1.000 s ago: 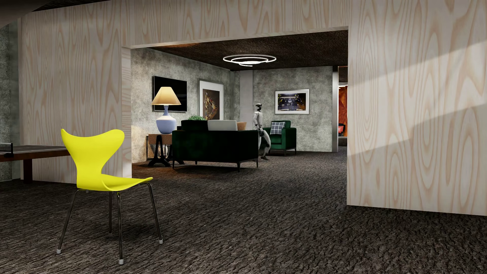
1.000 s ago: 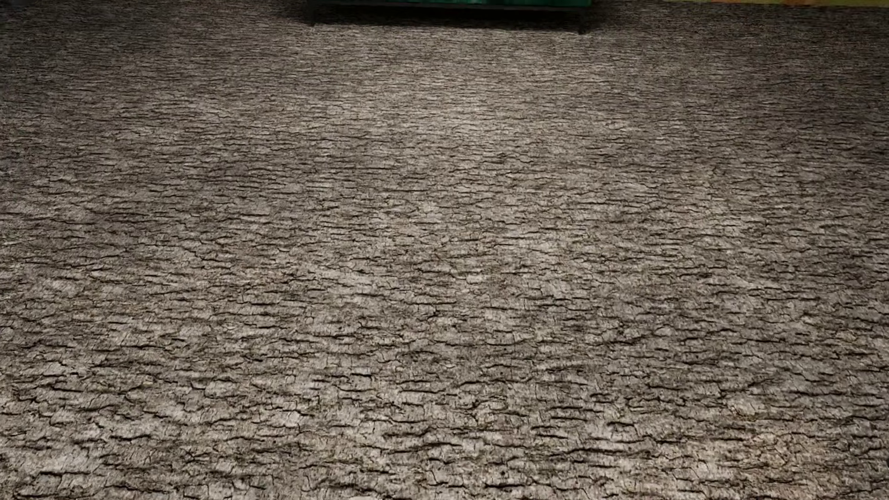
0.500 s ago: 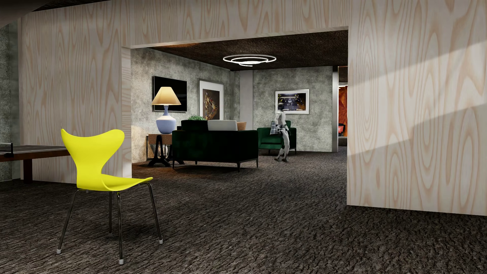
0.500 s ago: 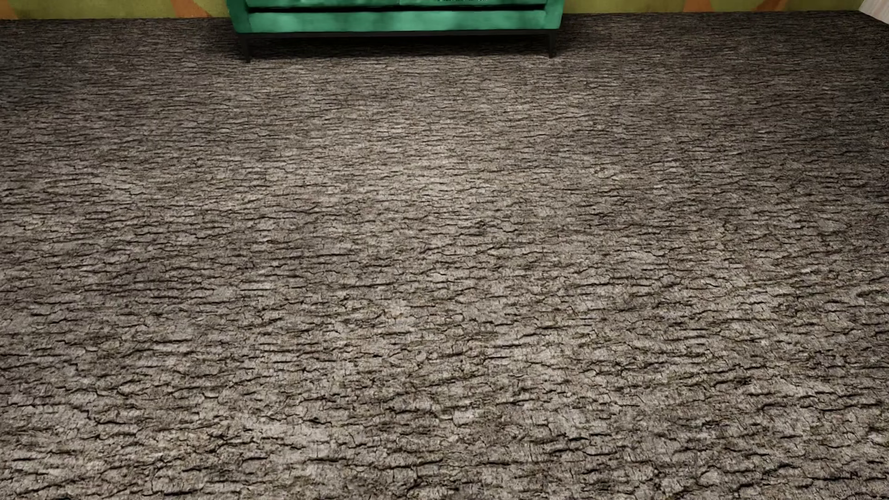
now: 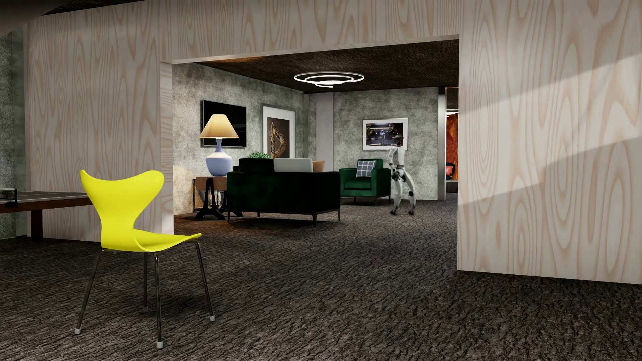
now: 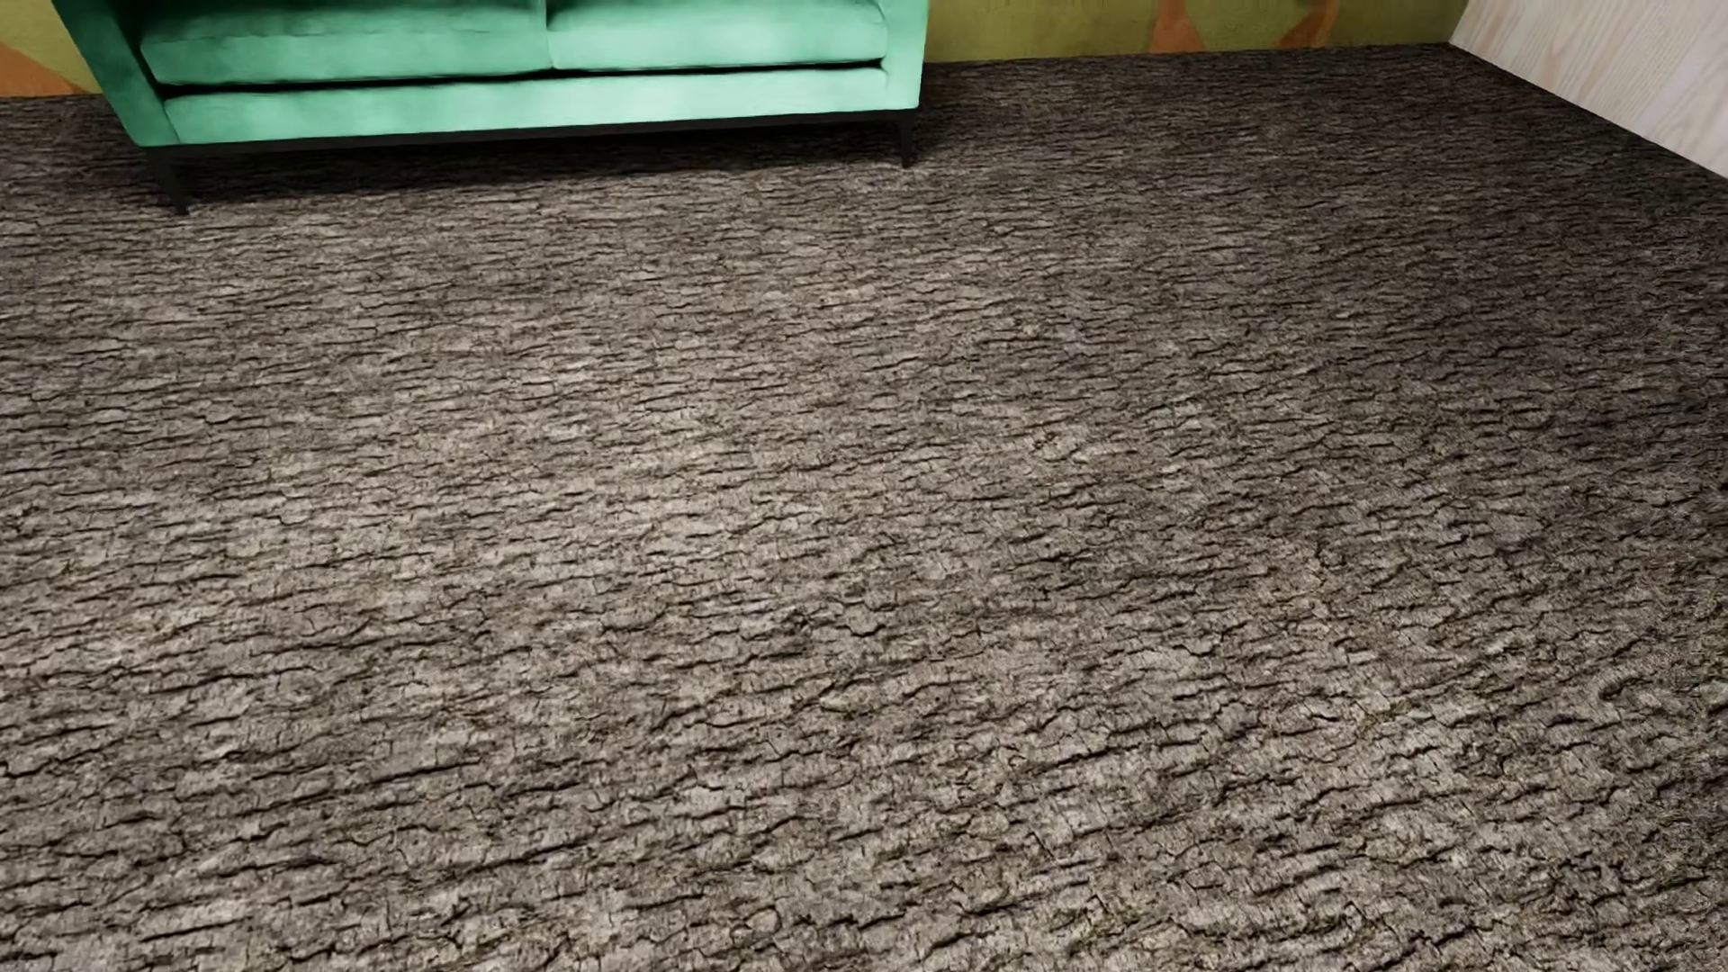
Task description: Move towards the yellow chair
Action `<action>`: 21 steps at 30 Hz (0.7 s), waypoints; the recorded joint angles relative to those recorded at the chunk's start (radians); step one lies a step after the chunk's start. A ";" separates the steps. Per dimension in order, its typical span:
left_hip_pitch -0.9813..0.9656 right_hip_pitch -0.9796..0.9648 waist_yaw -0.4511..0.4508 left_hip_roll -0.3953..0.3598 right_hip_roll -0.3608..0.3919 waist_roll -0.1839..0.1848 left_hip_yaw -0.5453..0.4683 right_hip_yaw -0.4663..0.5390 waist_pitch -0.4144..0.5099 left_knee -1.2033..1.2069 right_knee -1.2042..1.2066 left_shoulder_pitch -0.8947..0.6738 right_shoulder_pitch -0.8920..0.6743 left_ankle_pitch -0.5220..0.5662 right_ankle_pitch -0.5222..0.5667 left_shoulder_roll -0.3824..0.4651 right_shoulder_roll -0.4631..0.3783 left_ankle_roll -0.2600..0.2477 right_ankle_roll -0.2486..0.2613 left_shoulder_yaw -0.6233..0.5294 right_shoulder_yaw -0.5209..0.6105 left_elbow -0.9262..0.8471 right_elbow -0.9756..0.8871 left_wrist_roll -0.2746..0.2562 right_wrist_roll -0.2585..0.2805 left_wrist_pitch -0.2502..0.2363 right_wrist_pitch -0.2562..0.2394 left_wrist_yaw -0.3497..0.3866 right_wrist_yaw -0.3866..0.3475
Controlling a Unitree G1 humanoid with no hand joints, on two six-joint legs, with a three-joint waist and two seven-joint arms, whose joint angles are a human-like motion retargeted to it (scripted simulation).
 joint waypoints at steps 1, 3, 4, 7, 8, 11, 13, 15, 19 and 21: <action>-0.017 0.049 0.020 0.027 -0.001 0.006 0.000 0.000 -0.005 0.032 0.018 0.026 -0.012 0.072 -0.070 -0.002 -0.016 0.000 0.000 -0.007 -0.022 0.002 -0.027 0.000 0.000 0.000 0.000 0.000 0.000; 0.029 0.089 0.067 0.011 -0.019 -0.015 0.000 0.000 0.009 0.158 0.141 0.035 -0.024 -0.205 -0.061 0.001 -0.021 0.000 0.000 -0.025 -0.046 0.020 -0.055 0.000 0.000 0.000 0.000 0.000 0.000; 0.060 0.038 0.093 0.015 -0.037 -0.035 0.000 0.000 0.015 0.197 0.254 0.009 -0.036 -0.312 0.064 0.002 0.016 0.000 0.000 -0.036 -0.086 0.044 -0.032 0.000 0.000 0.000 0.000 0.000 0.000; 0.181 -0.144 0.025 0.078 -0.096 -0.075 0.000 0.000 0.033 0.160 0.375 -0.067 -0.054 -0.435 0.362 0.043 0.059 0.000 0.000 0.002 0.017 0.050 -0.044 0.000 0.000 0.000 0.000 0.000 0.000; 0.239 -0.204 -0.005 0.109 -0.109 -0.066 0.000 0.000 0.030 0.144 0.369 -0.071 -0.034 -0.467 0.340 0.044 0.064 0.000 0.000 0.017 0.051 0.025 -0.045 0.000 0.000 0.000 0.000 0.000 0.000; 0.376 -0.385 -0.092 0.134 -0.187 -0.038 0.000 0.000 0.014 0.116 0.256 -0.070 0.038 -0.563 0.293 0.043 0.074 0.000 0.000 0.025 0.116 -0.073 0.038 0.000 0.000 0.000 0.000 0.000 0.000; 0.483 -0.480 -0.148 0.112 -0.215 -0.015 0.000 0.000 0.001 0.077 0.107 -0.086 0.096 -0.606 0.247 0.033 0.063 0.000 0.000 0.018 0.122 -0.126 0.083 0.000 0.000 0.000 0.000 0.000 0.000; 0.564 -0.554 -0.207 0.073 -0.240 -0.003 0.000 0.000 -0.007 0.047 0.011 -0.120 0.143 -0.657 0.101 0.040 0.044 0.000 0.000 0.019 0.165 -0.165 0.141 0.000 0.000 0.000 0.000 0.000 0.000; 0.672 -0.698 -0.347 0.111 -0.240 0.069 0.000 0.000 0.030 0.089 0.200 -0.194 0.187 -0.577 0.423 0.061 0.027 0.000 0.000 0.006 0.248 -0.195 0.268 0.000 0.000 0.000 0.000 0.000 0.000; 0.572 -0.635 -0.347 0.128 -0.182 0.089 0.000 0.000 -0.001 0.253 0.233 -0.160 0.199 -0.373 0.306 0.055 0.031 0.000 0.000 0.007 0.262 -0.153 0.281 0.000 0.000 0.000 0.000 0.000 0.000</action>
